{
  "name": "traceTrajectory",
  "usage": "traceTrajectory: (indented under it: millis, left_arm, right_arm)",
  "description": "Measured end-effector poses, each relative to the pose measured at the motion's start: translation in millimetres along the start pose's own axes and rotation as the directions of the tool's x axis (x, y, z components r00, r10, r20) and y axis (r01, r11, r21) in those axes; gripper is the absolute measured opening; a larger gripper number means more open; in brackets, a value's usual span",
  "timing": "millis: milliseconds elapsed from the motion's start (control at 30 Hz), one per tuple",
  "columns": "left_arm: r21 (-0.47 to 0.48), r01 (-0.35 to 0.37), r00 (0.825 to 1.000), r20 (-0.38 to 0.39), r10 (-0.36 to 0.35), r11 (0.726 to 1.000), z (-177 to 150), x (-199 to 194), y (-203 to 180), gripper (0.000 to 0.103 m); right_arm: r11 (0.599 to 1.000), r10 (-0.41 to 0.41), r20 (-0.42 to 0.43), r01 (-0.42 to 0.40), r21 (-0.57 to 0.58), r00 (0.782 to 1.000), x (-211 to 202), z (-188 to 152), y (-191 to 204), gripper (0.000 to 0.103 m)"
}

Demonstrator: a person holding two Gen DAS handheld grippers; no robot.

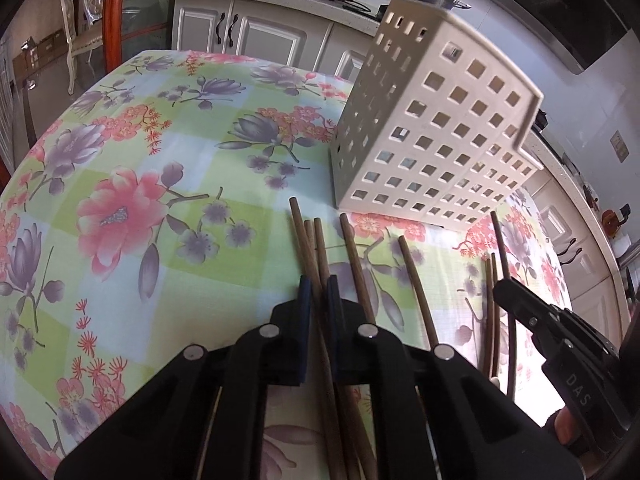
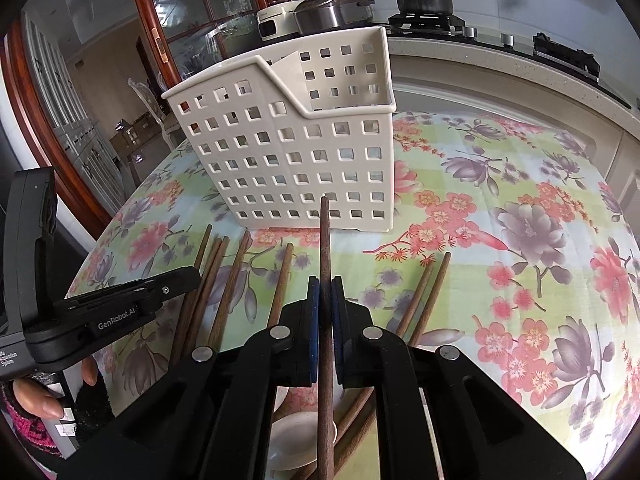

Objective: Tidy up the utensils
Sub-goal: 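Lift the held chopstick upright with the right tool toward the caddy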

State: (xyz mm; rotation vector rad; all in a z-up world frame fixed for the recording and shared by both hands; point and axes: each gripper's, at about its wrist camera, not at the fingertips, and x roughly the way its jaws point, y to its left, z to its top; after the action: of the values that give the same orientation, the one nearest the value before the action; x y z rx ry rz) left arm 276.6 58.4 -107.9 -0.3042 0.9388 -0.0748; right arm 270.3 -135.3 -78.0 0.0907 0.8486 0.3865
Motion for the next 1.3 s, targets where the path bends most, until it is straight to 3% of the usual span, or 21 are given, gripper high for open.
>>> traceTrajectory:
  millis: [567, 1300]
  left_arm:
    - [0.074, 0.059, 0.987, 0.145, -0.069, 0.996, -16.2, -72.2, -21.2, 0.006]
    - [0.232, -0.003, 0.937, 0.34, -0.079, 0.973, -71.4, -169.8, -52.6, 0.006]
  right_arm:
    - [1.0, -0.011, 0.076, 0.012, -0.018, 0.997, -42.3, -1.9, 3.6, 0.009]
    - [0.996, -0.027, 0.247, 0.046, -0.07, 0.969, -148.2, -31.7, 17.2, 0.009]
